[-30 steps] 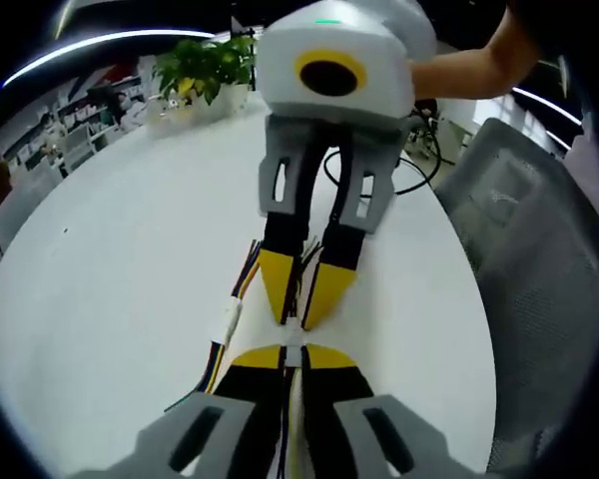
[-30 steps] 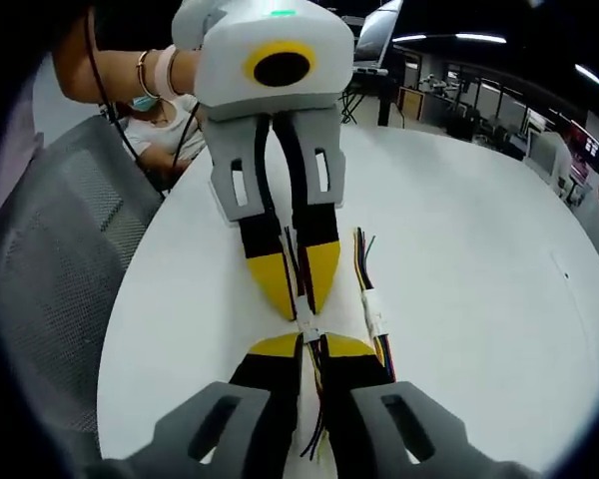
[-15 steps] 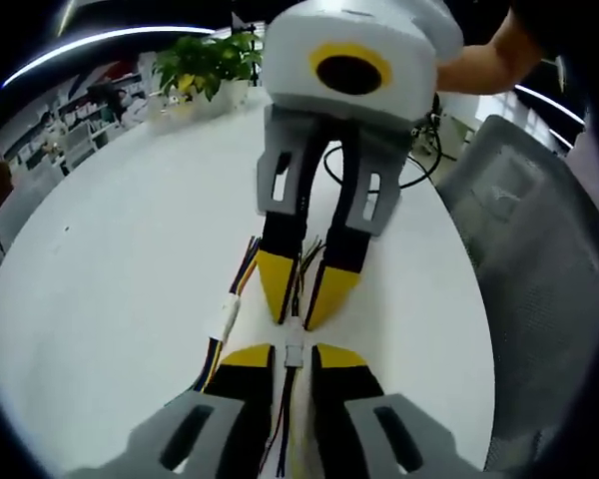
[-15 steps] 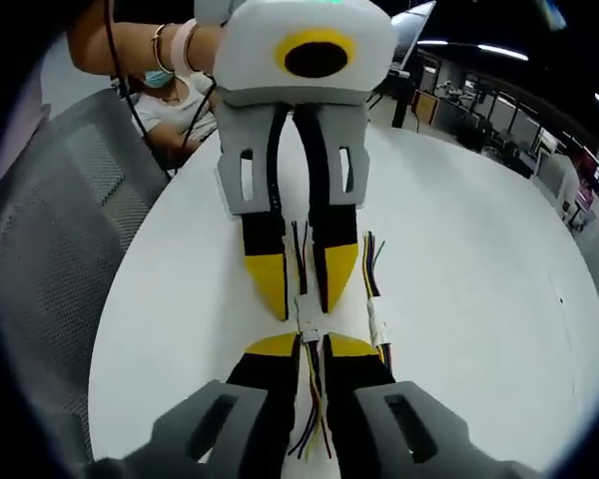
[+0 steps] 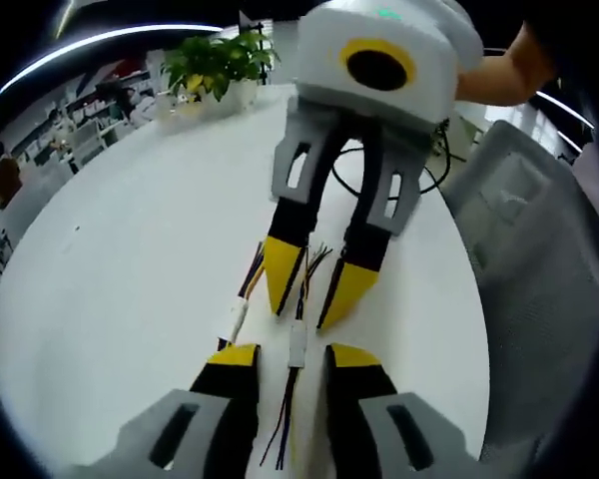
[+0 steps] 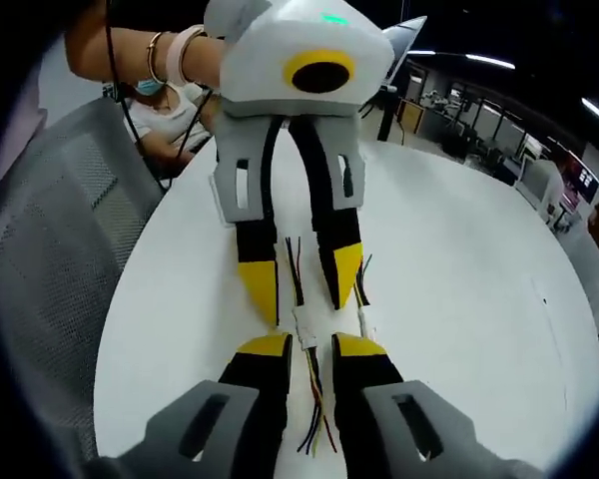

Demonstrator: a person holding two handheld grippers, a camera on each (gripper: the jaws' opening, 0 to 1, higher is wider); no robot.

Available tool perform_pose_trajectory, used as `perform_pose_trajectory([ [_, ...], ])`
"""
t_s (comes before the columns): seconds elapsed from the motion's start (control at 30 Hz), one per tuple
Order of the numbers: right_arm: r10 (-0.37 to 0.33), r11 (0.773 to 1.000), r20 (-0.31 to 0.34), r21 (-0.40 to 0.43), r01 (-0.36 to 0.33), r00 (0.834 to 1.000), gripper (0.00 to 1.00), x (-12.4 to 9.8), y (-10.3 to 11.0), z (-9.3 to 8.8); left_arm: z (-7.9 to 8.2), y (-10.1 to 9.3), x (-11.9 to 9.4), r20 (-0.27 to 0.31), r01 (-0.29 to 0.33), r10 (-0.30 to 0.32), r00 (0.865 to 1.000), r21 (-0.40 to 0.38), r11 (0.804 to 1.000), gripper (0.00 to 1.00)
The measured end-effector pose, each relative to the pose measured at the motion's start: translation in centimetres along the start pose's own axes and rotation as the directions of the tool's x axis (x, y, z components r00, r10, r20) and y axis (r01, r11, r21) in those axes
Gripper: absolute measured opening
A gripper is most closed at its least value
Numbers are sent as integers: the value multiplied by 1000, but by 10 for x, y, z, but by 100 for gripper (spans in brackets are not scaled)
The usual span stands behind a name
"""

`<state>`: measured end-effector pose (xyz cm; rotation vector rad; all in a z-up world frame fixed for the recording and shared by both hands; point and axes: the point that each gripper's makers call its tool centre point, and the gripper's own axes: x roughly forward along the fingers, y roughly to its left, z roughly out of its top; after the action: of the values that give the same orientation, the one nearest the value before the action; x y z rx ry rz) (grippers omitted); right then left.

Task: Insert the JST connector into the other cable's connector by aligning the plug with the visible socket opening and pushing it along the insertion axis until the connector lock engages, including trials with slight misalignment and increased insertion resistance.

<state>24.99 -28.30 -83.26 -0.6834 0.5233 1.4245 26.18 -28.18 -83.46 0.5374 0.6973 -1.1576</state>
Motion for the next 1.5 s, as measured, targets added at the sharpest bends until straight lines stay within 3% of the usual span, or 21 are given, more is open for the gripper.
perform_pose_trajectory([
  [0.27,-45,999,-12,24,45,999,19,-7,-2,1,2,-2,-4,13,-16,16,1000,-27,1000,26],
  [0.4,-68,997,-1,41,68,998,21,-11,-2,2,5,-8,-6,47,-5,7,999,-40,999,26],
  [0.57,-88,994,5,66,87,996,26,-18,0,2,13,-6,-11,106,-25,33,994,-81,996,37],
  [0.73,-109,989,8,106,108,994,25,-25,-1,2,15,-3,-14,117,-49,60,991,-100,994,39],
  [1.0,-121,981,25,154,116,992,33,-33,5,6,23,-7,-21,155,-76,98,983,-143,987,50],
  [1.27,-140,974,44,185,130,989,38,-39,4,15,25,-8,-35,189,-111,153,970,-212,971,51],
  [1.5,-150,973,51,187,138,987,41,-46,2,22,29,-7,-45,196,-145,188,962,-215,966,51],
])
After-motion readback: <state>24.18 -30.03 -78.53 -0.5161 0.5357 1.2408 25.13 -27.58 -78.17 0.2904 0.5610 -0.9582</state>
